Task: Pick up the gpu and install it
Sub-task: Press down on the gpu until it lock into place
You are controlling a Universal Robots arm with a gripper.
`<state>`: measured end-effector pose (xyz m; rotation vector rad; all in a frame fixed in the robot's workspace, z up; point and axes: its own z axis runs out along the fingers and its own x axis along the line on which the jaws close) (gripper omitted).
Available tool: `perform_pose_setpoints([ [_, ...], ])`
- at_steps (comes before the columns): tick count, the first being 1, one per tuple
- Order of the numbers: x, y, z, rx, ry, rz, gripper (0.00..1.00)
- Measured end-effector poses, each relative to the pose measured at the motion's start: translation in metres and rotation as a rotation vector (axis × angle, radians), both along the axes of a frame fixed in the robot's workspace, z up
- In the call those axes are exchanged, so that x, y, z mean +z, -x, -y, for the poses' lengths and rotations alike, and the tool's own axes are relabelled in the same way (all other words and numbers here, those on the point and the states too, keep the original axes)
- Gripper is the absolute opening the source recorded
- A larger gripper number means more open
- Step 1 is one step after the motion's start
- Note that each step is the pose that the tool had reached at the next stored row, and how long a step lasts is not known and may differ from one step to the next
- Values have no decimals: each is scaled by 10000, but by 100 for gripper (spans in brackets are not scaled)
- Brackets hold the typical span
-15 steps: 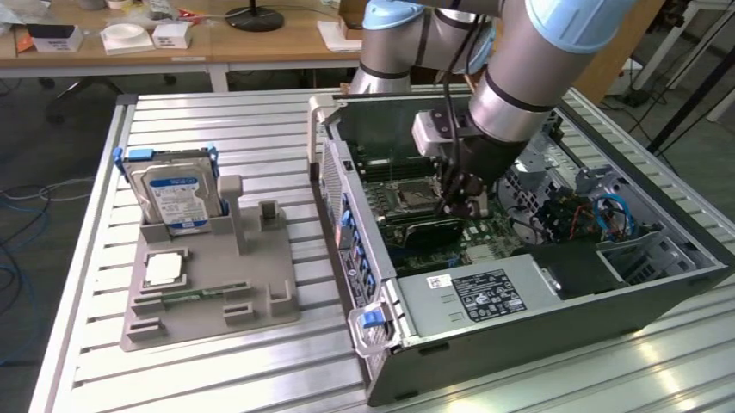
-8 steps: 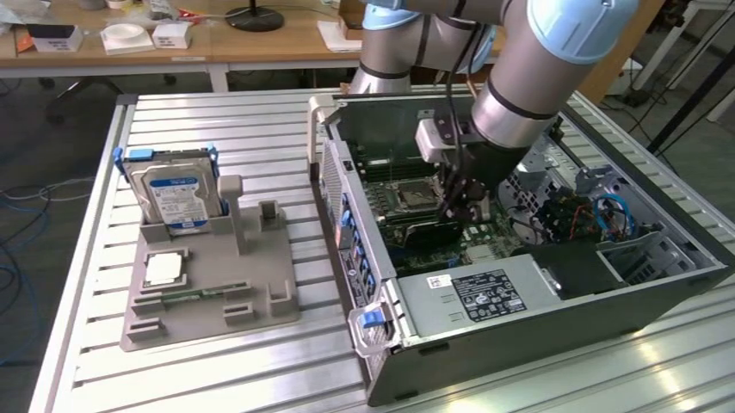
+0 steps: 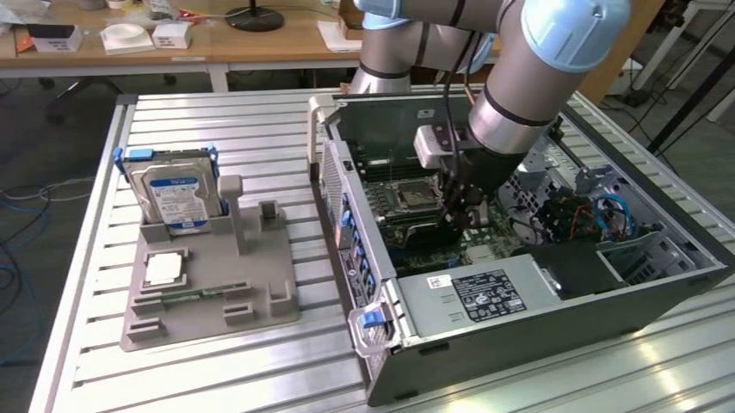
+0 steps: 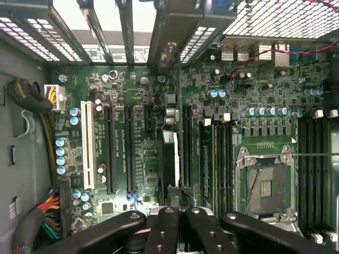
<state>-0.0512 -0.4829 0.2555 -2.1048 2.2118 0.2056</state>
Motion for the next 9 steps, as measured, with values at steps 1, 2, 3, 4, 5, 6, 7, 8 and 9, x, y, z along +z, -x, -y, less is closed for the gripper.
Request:
perform_pose_setpoints([
  [1, 12, 0, -3, -1, -16, 4, 11],
  [2, 39, 0, -5, -5, -51, 20, 11],
  [3, 84, 0, -3, -6, -47, 20, 11],
  [4, 136, 1, 0, -8, -32, 12, 11],
  [5, 183, 0, 0, -8, -27, 9, 11],
  [6, 226, 0, 0, -10, -31, 11, 11],
  [7, 272, 0, 0, -12, -29, 10, 11],
  [8, 318, 0, 0, -12, -27, 9, 11],
  [9, 362, 0, 0, -13, -28, 9, 11],
])
